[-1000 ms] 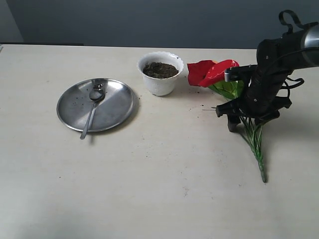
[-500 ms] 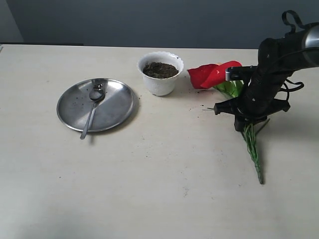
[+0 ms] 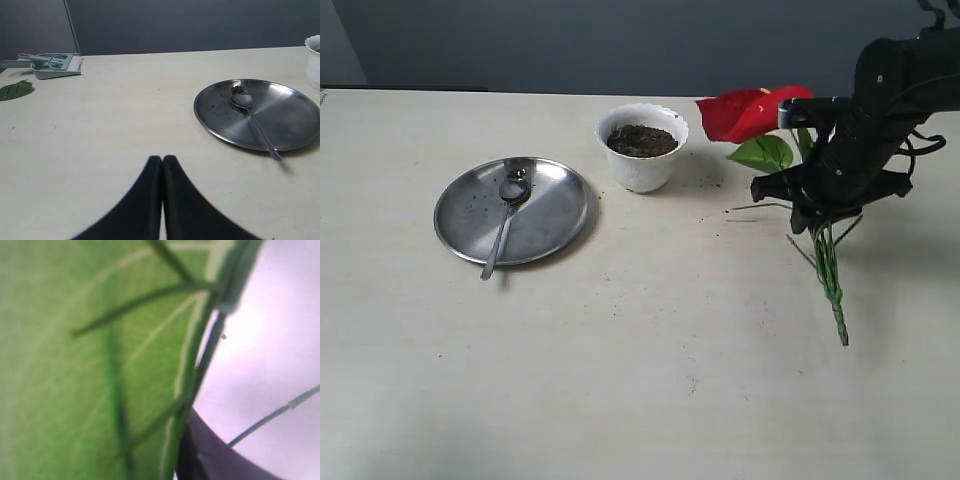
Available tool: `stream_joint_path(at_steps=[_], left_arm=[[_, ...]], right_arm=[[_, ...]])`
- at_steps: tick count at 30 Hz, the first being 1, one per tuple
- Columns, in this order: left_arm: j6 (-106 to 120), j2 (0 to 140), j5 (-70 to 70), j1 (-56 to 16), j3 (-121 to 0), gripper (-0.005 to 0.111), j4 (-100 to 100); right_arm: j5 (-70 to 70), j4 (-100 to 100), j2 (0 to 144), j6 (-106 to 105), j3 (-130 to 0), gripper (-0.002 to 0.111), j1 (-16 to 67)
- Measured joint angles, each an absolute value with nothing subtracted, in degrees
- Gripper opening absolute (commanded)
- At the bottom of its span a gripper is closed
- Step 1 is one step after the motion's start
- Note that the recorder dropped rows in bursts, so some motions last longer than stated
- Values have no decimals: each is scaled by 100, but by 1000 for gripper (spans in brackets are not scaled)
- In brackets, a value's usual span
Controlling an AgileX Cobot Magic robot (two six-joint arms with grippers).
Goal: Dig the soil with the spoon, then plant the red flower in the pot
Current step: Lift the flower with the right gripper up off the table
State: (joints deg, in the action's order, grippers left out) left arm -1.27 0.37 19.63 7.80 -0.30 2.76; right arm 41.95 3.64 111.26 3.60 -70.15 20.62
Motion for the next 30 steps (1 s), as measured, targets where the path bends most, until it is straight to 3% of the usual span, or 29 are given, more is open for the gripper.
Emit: stream_joint_path(at_steps=[10, 16, 23, 30], left_arm=[[-116, 37, 1963, 780, -30, 0, 276], [-116, 37, 1963, 780, -30, 0, 276], [-116, 37, 1963, 780, -30, 0, 276], [-116, 37, 1963, 780, -30, 0, 276]], right_arm=[[3574, 56, 10231, 349, -6880, -1, 2062], [2108, 203, 9258, 360, -5251, -1, 2062], [1350, 246, 7648, 252, -4503, -1, 2062], [-362, -272, 6748, -141, -3838, -1, 2076]])
